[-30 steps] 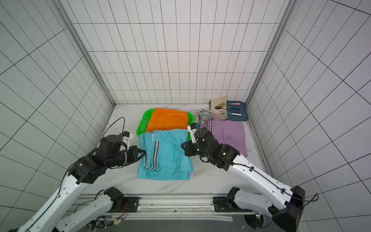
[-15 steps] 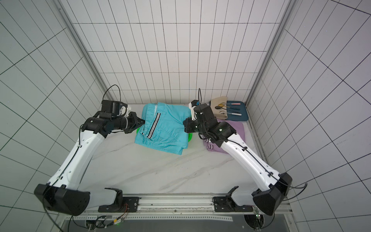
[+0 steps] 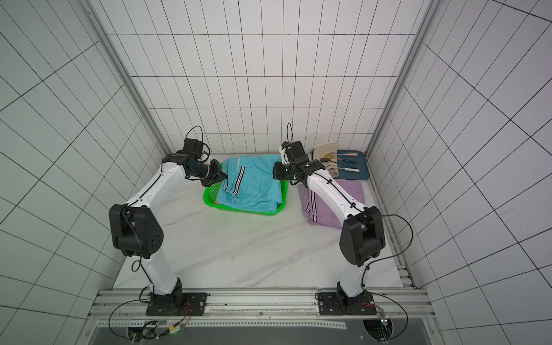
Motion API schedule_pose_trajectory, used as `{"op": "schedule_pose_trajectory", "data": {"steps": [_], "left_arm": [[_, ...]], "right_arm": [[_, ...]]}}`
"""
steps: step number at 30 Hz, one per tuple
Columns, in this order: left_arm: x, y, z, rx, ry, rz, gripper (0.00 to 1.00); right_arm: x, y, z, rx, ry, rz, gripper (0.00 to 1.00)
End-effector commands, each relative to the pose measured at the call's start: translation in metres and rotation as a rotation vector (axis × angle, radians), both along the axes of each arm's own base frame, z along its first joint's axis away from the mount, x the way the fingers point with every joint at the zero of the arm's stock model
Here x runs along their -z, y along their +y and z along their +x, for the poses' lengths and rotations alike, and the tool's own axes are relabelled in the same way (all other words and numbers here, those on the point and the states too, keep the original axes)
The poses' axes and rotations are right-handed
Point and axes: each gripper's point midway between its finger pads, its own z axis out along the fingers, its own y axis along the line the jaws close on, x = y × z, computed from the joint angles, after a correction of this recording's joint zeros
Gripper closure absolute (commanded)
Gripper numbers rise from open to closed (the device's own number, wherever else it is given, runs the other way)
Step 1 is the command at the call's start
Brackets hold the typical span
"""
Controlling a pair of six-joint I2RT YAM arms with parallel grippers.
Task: Put the folded long pants in the basket
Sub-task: Place the long pant in the basket.
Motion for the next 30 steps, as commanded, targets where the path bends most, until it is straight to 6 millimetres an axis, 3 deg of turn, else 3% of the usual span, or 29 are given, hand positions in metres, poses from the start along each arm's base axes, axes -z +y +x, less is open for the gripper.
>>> {"op": "schedule_pose_trajectory", "data": {"steps": [1, 4, 7, 18, 22, 23, 24, 25, 27, 30], "left_arm": [[0.018, 0.015, 0.016, -0.012, 0.004, 0.028, 1.0], [0.026, 0.018, 0.02, -0.008, 0.044, -0.064, 1.0], [0.028, 0.036, 0.022, -0.035, 0.027, 0.003, 1.0], [0.053, 0.045, 0.019, -0.05, 0.102, -0.017, 1.0], [0.06, 0.047, 0.018, -0.053, 0.124, -0.019, 1.0], [0.06, 0.047, 0.018, -0.052, 0.124, -0.023, 0.93], [0.06, 0.046, 0.016, -0.052, 0.13, -0.024, 0.74], [0.06, 0.046, 0.015, -0.053, 0.132, -0.027, 0.62], [0.055, 0.045, 0.015, -0.049, 0.119, -0.034, 0.49], [0.04, 0.047, 0.013, -0.054, 0.08, -0.023, 0.38]], "right_arm": [[0.006, 0.0, 0.019, -0.009, -0.013, 0.022, 1.0], [0.037, 0.0, 0.026, -0.006, 0.056, 0.028, 1.0], [0.061, 0.0, 0.029, -0.002, 0.095, 0.005, 1.0], [0.089, 0.001, 0.035, -0.002, 0.15, -0.028, 1.0], [0.088, -0.004, 0.04, 0.006, 0.115, -0.064, 0.85], [0.087, -0.004, 0.04, 0.004, 0.108, -0.07, 0.8], [0.086, -0.005, 0.041, 0.001, 0.101, -0.073, 0.74], [0.083, -0.004, 0.041, -0.005, 0.094, -0.07, 0.69], [0.074, -0.003, 0.039, -0.015, 0.076, -0.056, 0.6], [0.049, -0.005, 0.033, -0.026, 0.02, -0.039, 0.46]]}}
